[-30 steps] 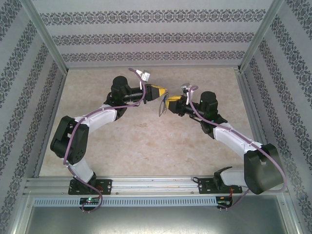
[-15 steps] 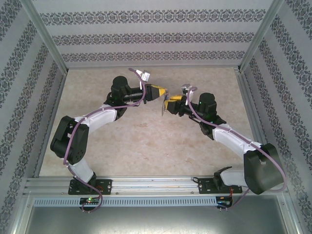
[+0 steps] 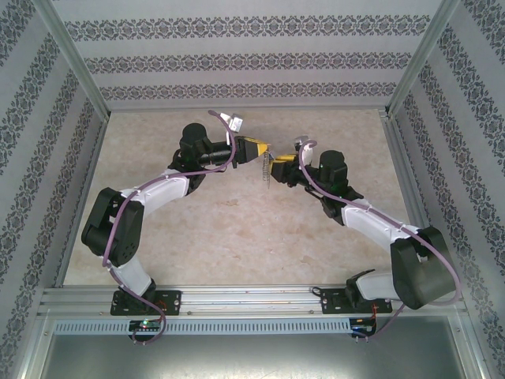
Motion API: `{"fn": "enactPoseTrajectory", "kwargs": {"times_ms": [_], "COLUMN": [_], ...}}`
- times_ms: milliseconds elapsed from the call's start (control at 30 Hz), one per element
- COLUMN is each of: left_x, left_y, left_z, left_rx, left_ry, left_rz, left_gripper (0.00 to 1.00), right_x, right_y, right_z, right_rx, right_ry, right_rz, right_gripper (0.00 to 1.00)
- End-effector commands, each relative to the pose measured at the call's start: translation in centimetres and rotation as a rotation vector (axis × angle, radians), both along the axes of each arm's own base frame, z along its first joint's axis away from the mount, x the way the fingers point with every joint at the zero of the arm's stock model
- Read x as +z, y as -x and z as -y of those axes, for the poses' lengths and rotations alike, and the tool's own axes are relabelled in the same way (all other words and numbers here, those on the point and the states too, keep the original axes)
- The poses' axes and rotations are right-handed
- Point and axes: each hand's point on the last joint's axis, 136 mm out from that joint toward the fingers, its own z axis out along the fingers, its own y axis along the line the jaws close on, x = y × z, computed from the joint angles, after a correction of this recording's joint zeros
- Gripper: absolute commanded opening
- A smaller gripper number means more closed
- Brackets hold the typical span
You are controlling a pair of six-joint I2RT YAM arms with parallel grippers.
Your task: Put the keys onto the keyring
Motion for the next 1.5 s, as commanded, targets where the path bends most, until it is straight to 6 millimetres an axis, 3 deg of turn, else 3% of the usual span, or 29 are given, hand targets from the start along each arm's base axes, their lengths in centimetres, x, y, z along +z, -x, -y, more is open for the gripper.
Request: {"fn": "enactPoseTrajectory", "kwargs": {"times_ms": [0, 200, 400, 533, 1033, 1300, 1467], "left_x": [4.2, 4.3, 4.2, 4.1, 3.8, 3.6, 3.6], "left_y": [0.9, 1.0, 1.0, 0.9, 1.0, 0.8, 0.9], "left_z": [0.1, 0.0, 0.1, 0.0, -0.4, -0.5, -0.5], "left_rx": [-0.014, -0.015, -0.012, -0.007, 0.026, 0.041, 0.037], "left_ry": [0.06, 0.061, 0.06, 0.056, 0.015, 0.002, 0.001], "left_rz": [0.112, 0.111, 0.11, 0.112, 0.137, 0.139, 0.138], "left_gripper": [0.0, 0.0, 0.0, 0.0, 0.0, 0.0, 0.0], "right_x": [2.5, 2.7, 3.0, 3.0, 2.2, 3.6, 4.5], "right_y": [-0.1, -0.5, -0.1, 0.5, 1.5, 3.0, 3.2], "right_z": [-0.5, -1.1, -1.2, -0.8, 0.3, -0.1, 1.1], "right_rx": [0.0, 0.004, 0.011, 0.0, -0.001, 0.019, -0.042], "right_ry": [0.004, 0.017, 0.038, 0.075, 0.277, 0.331, 0.348], "right_rz": [0.091, 0.1, 0.114, 0.122, 0.078, 0.127, 0.159], "right_gripper": [0.45, 0.41, 0.13, 0.01, 0.0, 0.0, 0.0]}}
